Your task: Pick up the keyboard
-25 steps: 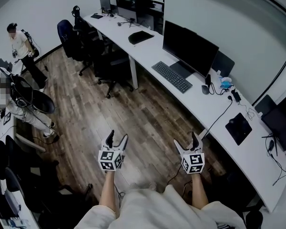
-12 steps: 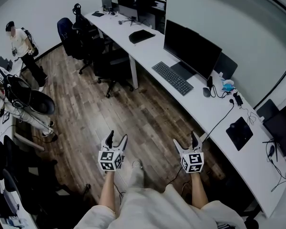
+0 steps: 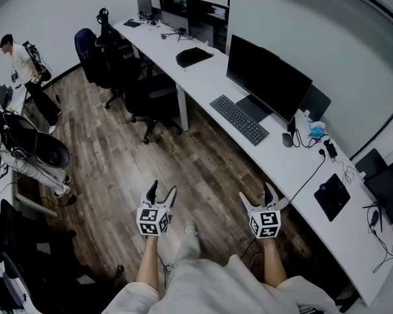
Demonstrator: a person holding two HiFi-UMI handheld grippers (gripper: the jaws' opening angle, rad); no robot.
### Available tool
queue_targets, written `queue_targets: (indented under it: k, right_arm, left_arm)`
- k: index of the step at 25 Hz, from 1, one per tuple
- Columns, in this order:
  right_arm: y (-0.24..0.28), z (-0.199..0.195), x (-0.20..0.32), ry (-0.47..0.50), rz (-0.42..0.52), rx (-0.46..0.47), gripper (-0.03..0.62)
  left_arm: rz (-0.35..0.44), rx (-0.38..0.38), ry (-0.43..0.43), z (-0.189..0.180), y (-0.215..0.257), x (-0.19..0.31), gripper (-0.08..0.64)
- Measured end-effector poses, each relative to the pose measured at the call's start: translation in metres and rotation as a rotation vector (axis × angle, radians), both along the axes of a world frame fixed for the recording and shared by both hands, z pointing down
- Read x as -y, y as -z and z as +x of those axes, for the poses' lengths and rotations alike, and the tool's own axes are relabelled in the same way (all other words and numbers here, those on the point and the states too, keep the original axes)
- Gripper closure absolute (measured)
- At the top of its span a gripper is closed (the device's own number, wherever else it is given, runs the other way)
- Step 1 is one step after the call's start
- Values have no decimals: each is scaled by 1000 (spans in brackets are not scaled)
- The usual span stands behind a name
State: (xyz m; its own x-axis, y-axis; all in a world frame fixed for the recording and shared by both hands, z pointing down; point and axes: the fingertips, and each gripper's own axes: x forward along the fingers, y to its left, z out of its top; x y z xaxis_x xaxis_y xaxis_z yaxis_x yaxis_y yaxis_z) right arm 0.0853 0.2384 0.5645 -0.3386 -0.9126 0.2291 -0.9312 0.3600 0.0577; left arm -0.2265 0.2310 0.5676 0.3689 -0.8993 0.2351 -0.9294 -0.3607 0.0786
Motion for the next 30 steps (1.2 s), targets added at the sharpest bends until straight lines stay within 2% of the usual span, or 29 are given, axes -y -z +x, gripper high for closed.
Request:
queue_targets:
  k: [16, 30]
  right_arm:
    - [24, -57, 165, -24, 24, -14, 201]
    - [26, -85, 274, -70, 34, -10, 213]
  left_arm:
    - [29, -12, -8, -59, 23, 170, 281]
    - [38, 8, -48, -91, 27, 287, 281]
